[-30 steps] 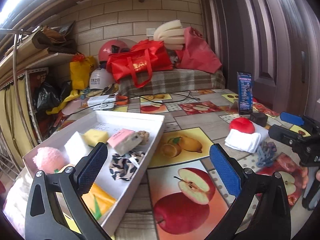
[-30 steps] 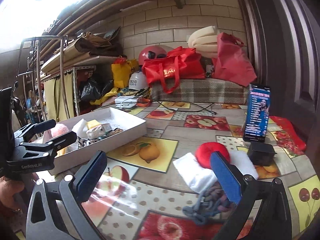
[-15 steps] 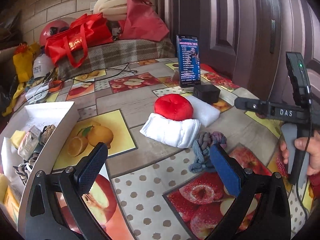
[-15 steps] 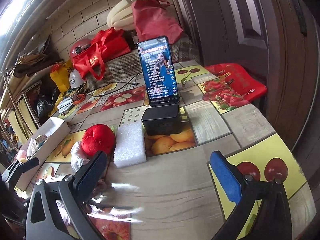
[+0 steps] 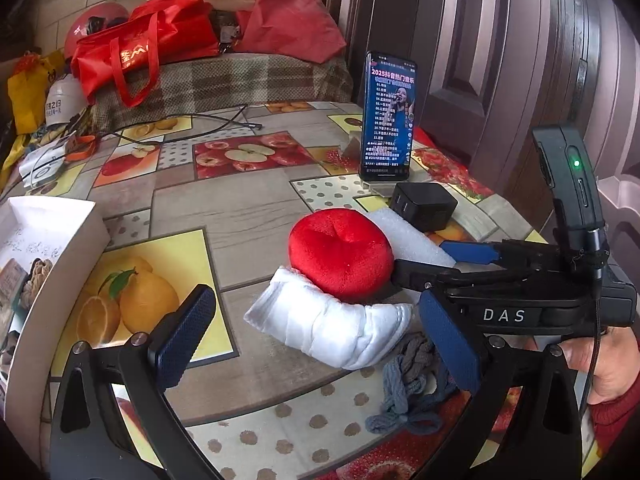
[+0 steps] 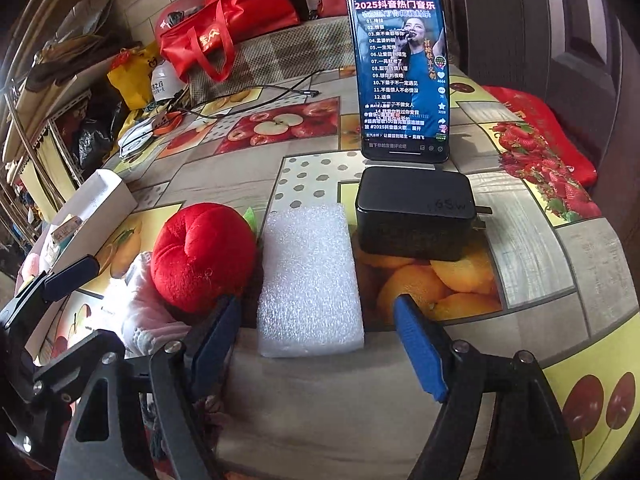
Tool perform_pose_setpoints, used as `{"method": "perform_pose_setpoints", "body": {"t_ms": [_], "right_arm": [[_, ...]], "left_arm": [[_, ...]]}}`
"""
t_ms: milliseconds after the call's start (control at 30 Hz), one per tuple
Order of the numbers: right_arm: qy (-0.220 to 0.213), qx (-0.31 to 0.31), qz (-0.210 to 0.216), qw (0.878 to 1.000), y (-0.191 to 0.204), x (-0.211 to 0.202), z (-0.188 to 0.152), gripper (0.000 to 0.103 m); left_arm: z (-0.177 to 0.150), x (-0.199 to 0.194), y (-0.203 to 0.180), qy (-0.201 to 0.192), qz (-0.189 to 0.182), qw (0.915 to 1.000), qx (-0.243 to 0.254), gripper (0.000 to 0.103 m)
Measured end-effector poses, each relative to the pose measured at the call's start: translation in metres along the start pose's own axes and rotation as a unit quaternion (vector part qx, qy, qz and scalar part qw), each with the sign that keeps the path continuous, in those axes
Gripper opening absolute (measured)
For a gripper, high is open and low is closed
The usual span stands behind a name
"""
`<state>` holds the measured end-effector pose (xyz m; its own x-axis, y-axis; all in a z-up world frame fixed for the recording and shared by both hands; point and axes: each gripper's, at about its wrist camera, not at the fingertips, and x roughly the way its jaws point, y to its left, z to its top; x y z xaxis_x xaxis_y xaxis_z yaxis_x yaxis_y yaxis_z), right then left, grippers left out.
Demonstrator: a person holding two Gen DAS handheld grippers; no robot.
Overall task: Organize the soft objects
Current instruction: 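Move both grippers toward the white cloth and white foam sheet, then grasp the white cloth with the left gripper while the right grasps the white foam sheet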
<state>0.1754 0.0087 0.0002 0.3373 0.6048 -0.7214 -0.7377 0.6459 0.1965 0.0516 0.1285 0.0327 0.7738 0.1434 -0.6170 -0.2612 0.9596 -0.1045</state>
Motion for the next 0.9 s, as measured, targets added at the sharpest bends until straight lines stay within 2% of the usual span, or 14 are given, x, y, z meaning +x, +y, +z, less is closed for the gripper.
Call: {"method": "perform_pose_setpoints", "body": {"t_ms": [167,200,233,267,333,433,567,700,800,900], "right_arm": [[0.008,-0.011,-0.018,1.000,0.003,0.006,0.005,0.075],[0.007,-0.016,-0.012,1.000,0.005,0.006,0.005,0.073],[0.007,-0.025,-0.006,1.000,0.008,0.006,0.004,0.065],[0.008,-0.032,-0.009,0.999,0.010,0.006,0.004,0.049],[0.007,-0.039,-0.012,0.999,0.014,0.006,0.004,0.049],[0.001,-0.029,-0.004,1.000,0.010,0.004,0.006,0.049],[-0.024,-0.014,0.010,1.000,0.005,-0.007,0.003,0.049],[-0.056,-0.019,0.013,0.998,0.009,-0.023,-0.004,0.049],[-0.073,-0.024,0.016,0.997,0.012,-0.034,-0.011,0.049],[-0.090,-0.023,0.021,0.995,0.014,-0.048,-0.021,0.049]], "left_arm": [[0.003,0.023,0.021,0.048,-0.027,0.9973,-0.049,0.101],[0.003,0.028,0.025,0.060,-0.025,0.9960,-0.062,0.085],[0.002,0.033,0.029,0.073,-0.021,0.9944,-0.073,0.067],[0.001,0.033,0.031,0.072,-0.016,0.9940,-0.080,0.063],[-0.002,0.032,0.031,0.074,-0.023,0.9940,-0.076,0.039],[-0.005,0.026,0.033,0.070,-0.026,0.9942,-0.077,0.039],[-0.010,0.012,0.051,0.052,-0.030,0.9922,-0.110,0.039],[-0.017,-0.012,0.065,0.010,-0.015,0.9912,-0.131,0.039],[-0.020,-0.032,0.063,-0.023,0.005,0.9930,-0.115,0.039],[-0.023,-0.048,0.050,-0.056,0.031,0.9953,-0.074,0.039]]}}
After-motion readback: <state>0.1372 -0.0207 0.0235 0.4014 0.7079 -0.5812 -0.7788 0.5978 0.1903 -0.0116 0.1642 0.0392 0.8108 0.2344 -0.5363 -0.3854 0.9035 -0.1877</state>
